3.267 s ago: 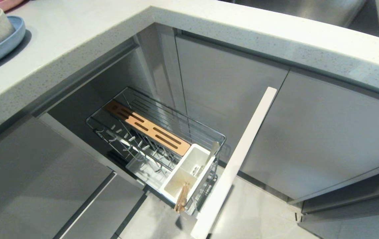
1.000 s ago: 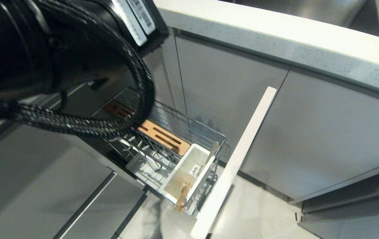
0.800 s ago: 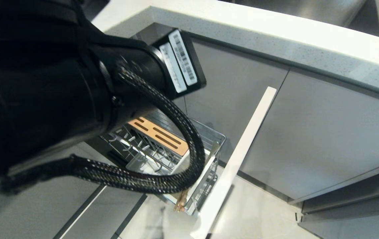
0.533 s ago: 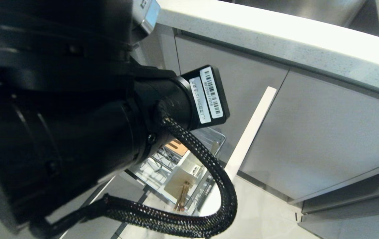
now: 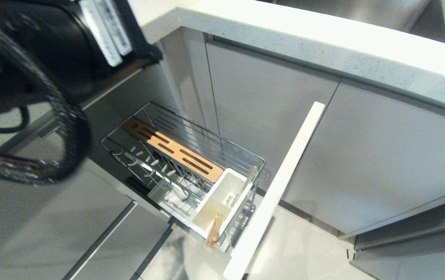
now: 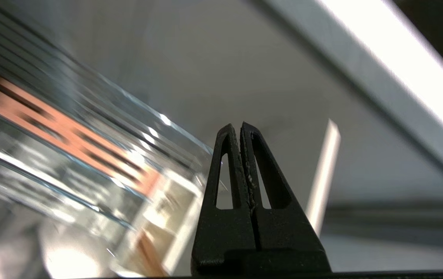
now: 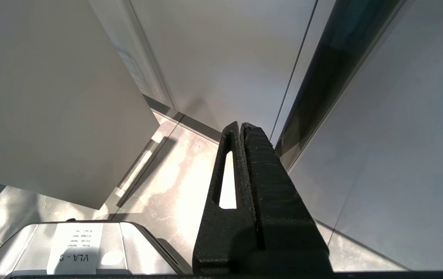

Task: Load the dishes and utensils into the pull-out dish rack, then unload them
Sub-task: Close the cupboard

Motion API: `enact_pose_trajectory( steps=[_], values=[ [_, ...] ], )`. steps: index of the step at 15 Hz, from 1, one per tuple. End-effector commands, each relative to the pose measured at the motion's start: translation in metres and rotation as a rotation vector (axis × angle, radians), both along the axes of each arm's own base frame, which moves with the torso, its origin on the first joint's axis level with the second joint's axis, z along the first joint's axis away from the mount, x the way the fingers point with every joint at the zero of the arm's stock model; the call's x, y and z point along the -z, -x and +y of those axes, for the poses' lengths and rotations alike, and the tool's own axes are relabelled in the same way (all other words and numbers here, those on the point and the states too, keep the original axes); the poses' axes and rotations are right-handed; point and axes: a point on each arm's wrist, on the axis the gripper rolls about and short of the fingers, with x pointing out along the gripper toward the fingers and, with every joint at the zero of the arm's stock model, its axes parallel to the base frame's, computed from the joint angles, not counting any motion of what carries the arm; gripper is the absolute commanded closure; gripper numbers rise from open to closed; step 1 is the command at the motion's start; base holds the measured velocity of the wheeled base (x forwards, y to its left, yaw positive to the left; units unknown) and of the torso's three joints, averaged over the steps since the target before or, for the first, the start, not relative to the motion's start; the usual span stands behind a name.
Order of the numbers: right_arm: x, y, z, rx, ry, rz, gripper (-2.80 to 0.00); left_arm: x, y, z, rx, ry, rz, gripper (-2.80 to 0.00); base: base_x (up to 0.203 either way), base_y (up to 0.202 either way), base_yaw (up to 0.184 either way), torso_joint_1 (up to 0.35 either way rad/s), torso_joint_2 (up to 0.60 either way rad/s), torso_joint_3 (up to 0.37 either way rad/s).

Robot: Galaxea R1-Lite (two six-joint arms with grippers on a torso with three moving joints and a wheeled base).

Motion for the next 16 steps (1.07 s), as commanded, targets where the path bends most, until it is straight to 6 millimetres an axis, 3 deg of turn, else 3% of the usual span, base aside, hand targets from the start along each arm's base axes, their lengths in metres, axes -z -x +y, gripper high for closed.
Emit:
enact_pose_trajectory(
  steps=[1, 4, 7, 13, 14, 16],
  values=[
    [0.001, 0.000, 0.000, 0.000, 0.000, -0.003, 0.00, -0.025, 0.011, 0.070, -0.100, 0.064, -0.129, 0.00, 0.000, 0.000, 0.000, 0.000, 0.00, 0.000],
    [0.001, 0.000, 0.000, 0.000, 0.000, -0.003, 0.00, -0.030, 0.034, 0.129, -0.198, 0.019, -0.285, 0.00, 0.000, 0.000, 0.000, 0.000, 0.00, 0.000],
    [0.001, 0.000, 0.000, 0.000, 0.000, -0.003, 0.00, -0.020, 0.090, 0.168, -0.260, -0.066, -0.406, 0.00, 0.000, 0.000, 0.000, 0.000, 0.00, 0.000],
    [0.001, 0.000, 0.000, 0.000, 0.000, -0.003, 0.00, 0.055, 0.202, 0.184, -0.249, -0.147, -0.491, 0.00, 0.000, 0.000, 0.000, 0.000, 0.00, 0.000],
    [0.000, 0.000, 0.000, 0.000, 0.000, -0.004, 0.00, 0.074, 0.208, 0.182, -0.268, -0.166, -0.484, 0.00, 0.000, 0.000, 0.000, 0.000, 0.00, 0.000],
    [0.001, 0.000, 0.000, 0.000, 0.000, -0.003, 0.00, 0.097, 0.198, 0.179, -0.356, -0.196, -0.400, 0.00, 0.000, 0.000, 0.000, 0.000, 0.00, 0.000]
  ],
)
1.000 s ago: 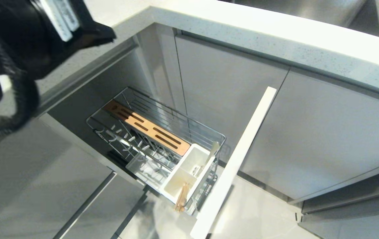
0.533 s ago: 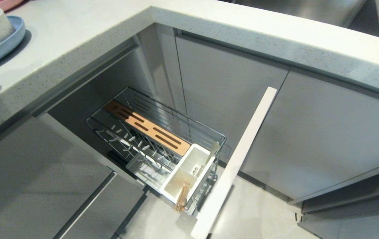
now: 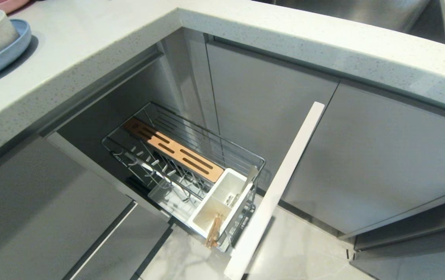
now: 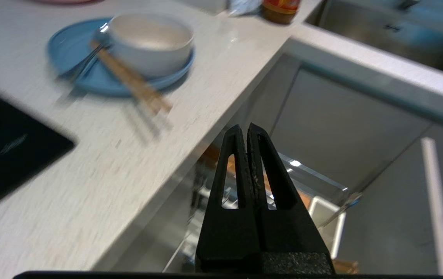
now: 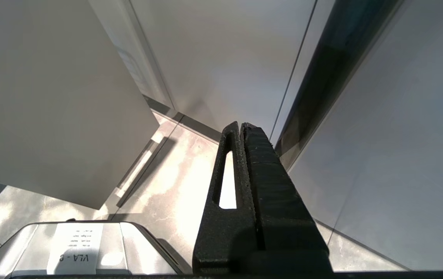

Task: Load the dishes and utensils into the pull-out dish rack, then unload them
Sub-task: Close the cupboard

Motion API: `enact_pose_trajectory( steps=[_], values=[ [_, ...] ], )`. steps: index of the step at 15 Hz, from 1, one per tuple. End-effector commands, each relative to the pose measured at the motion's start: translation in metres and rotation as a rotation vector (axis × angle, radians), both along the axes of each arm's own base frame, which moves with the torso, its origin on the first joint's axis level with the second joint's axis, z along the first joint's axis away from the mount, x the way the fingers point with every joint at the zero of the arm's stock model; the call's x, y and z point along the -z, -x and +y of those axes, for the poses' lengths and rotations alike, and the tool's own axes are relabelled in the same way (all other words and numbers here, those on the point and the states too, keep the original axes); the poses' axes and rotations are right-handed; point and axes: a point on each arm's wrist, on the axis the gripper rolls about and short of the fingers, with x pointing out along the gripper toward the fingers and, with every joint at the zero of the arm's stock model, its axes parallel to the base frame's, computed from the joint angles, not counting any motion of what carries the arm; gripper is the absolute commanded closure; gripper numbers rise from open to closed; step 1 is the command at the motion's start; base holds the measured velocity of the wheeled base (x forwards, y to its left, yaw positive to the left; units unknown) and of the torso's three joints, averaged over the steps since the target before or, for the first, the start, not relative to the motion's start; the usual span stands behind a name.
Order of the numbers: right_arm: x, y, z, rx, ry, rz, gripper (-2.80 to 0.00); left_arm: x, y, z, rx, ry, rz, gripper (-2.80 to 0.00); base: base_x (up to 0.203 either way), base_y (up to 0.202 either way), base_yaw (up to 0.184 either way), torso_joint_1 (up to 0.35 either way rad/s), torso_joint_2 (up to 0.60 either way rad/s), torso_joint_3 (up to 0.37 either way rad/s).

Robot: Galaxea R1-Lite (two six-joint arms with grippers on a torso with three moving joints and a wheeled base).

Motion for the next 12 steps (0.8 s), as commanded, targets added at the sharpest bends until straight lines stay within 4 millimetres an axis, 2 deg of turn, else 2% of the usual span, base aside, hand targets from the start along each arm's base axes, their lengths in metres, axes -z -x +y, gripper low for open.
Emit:
enact_pose_trajectory(
  steps=[1, 3, 5, 6, 8, 12],
  values=[
    [0.000, 0.000, 0.000, -0.001, 0.000, -0.003, 0.00, 0.024, 0.014, -0.006, -0.084, 0.000, -0.016, 0.00, 0.000, 0.000, 0.000, 0.000, 0.00, 0.000],
    [0.000, 0.000, 0.000, -0.001, 0.000, -0.003, 0.00, 0.042, 0.022, -0.013, -0.022, -0.040, -0.029, 0.00, 0.000, 0.000, 0.000, 0.000, 0.00, 0.000],
    [0.001, 0.000, 0.000, 0.001, 0.000, -0.003, 0.00, 0.081, 0.027, -0.014, 0.016, -0.056, -0.040, 0.00, 0.000, 0.000, 0.000, 0.000, 0.00, 0.000],
    [0.001, 0.000, 0.000, -0.001, 0.000, -0.003, 0.00, 0.098, 0.020, -0.015, 0.023, -0.061, -0.038, 0.00, 0.000, 0.000, 0.000, 0.000, 0.00, 0.000],
    [0.000, 0.000, 0.000, 0.000, 0.000, -0.004, 0.00, 0.124, -0.004, -0.014, 0.005, -0.077, -0.047, 0.00, 0.000, 0.000, 0.000, 0.000, 0.00, 0.000],
    [0.000, 0.000, 0.000, 0.000, 0.000, -0.004, 0.00, 0.190, -0.048, -0.014, -0.024, -0.145, 0.020, 0.00, 0.000, 0.000, 0.000, 0.000, 0.00, 0.000]
  ],
)
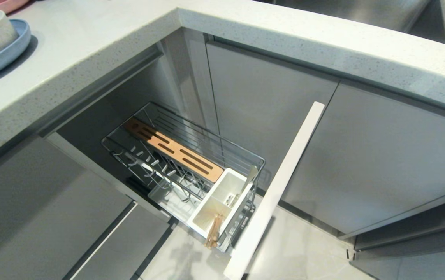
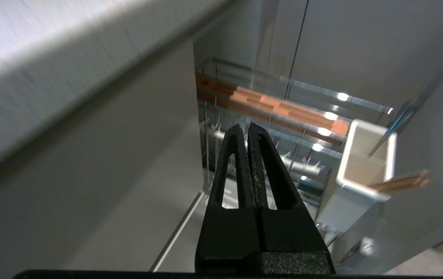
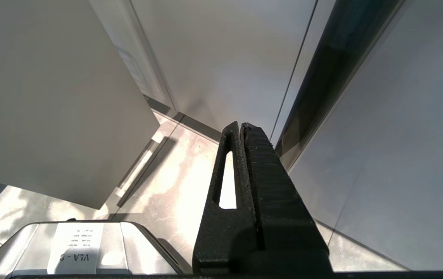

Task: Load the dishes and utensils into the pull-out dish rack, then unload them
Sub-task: Close the cupboard

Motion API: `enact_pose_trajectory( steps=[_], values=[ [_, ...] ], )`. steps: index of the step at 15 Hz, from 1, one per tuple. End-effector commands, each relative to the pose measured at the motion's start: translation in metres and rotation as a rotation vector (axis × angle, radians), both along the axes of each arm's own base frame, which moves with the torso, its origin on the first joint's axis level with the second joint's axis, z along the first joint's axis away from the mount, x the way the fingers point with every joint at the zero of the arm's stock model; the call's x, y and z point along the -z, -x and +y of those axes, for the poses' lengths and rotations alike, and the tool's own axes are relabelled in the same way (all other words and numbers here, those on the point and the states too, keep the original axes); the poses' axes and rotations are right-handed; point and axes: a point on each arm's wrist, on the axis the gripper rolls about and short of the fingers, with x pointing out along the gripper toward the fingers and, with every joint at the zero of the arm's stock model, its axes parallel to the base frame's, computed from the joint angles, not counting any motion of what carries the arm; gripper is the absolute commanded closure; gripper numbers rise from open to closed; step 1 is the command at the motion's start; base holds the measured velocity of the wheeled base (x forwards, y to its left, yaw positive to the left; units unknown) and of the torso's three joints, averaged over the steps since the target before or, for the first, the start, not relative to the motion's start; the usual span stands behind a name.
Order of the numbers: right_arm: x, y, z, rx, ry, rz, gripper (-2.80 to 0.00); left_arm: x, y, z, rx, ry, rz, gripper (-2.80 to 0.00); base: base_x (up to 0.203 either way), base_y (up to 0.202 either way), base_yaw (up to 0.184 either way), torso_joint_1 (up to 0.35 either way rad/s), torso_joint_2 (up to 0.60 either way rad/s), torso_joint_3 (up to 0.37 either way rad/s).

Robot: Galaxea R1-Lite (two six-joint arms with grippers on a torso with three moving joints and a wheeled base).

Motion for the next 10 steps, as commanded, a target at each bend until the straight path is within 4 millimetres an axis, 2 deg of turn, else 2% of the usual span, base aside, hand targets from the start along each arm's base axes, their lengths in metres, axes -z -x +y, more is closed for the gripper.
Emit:
enact_pose_trajectory(
  steps=[1, 4, 10],
  values=[
    [0.000, 0.000, 0.000, 0.000, -0.001, -0.003, 0.00, 0.042, -0.018, 0.000, -0.008, -0.020, 0.066, 0.00, 0.000, 0.000, 0.000, 0.000, 0.00, 0.000],
    [0.000, 0.000, 0.000, 0.000, -0.001, -0.003, 0.00, 0.065, -0.021, 0.001, -0.026, -0.023, 0.263, 0.00, 0.000, 0.000, 0.000, 0.000, 0.00, 0.000],
    [0.000, 0.000, 0.000, 0.000, -0.001, -0.003, 0.00, 0.064, -0.021, 0.001, -0.036, 0.041, 0.265, 0.00, 0.000, 0.000, 0.000, 0.000, 0.00, 0.000]
  ],
)
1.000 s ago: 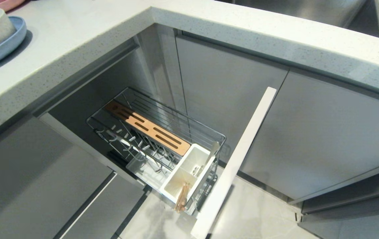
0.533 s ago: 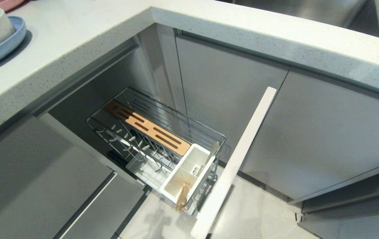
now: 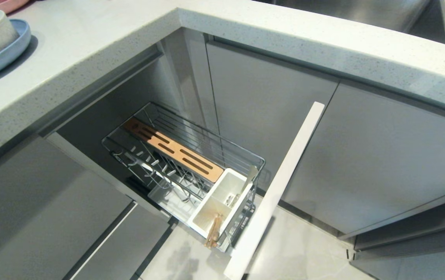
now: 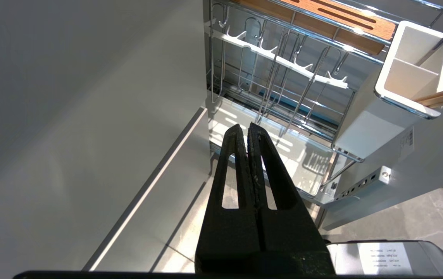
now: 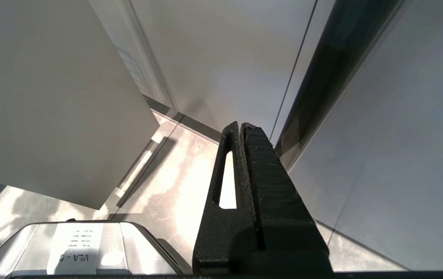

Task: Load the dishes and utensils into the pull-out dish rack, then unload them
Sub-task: Close the cupboard

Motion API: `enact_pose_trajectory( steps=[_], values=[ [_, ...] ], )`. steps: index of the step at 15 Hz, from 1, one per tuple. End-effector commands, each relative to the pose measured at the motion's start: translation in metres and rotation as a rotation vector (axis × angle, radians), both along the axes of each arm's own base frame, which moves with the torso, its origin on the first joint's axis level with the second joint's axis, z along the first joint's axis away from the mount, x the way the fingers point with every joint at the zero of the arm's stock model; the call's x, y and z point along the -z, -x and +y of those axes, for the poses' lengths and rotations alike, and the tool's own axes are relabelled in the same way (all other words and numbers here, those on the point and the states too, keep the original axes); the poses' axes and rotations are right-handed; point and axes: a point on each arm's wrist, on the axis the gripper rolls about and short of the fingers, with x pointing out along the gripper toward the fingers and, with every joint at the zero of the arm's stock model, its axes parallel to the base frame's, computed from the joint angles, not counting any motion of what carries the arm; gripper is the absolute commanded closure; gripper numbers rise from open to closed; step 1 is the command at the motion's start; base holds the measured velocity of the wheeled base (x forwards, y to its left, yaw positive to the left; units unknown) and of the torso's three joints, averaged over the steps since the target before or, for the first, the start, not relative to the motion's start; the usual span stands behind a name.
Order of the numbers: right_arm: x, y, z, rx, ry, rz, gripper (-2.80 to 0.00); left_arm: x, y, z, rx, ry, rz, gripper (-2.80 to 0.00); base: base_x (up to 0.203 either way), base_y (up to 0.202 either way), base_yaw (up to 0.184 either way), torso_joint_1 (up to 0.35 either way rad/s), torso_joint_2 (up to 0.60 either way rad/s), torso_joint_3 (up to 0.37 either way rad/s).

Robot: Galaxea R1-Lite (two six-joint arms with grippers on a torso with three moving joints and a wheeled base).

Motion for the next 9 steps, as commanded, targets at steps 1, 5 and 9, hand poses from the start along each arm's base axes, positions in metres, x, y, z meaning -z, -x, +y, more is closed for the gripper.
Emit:
enact_pose_trajectory(
  steps=[1, 5, 9],
  values=[
    [0.0005, 0.0002, 0.0000, 0.001, 0.000, -0.002, 0.00, 0.0068, -0.0019, 0.0001, -0.007, 0.003, 0.025, 0.00, 0.000, 0.000, 0.000, 0.000, 0.00, 0.000],
    [0.0005, 0.0002, 0.0000, 0.001, 0.000, -0.003, 0.00, 0.0068, -0.0019, 0.0001, -0.005, -0.001, 0.025, 0.00, 0.000, 0.000, 0.000, 0.000, 0.00, 0.000],
    [0.0005, 0.0002, 0.0000, -0.001, 0.000, -0.003, 0.00, 0.0068, -0.0019, 0.0001, -0.004, -0.010, 0.025, 0.00, 0.000, 0.000, 0.000, 0.000, 0.00, 0.000]
  ],
)
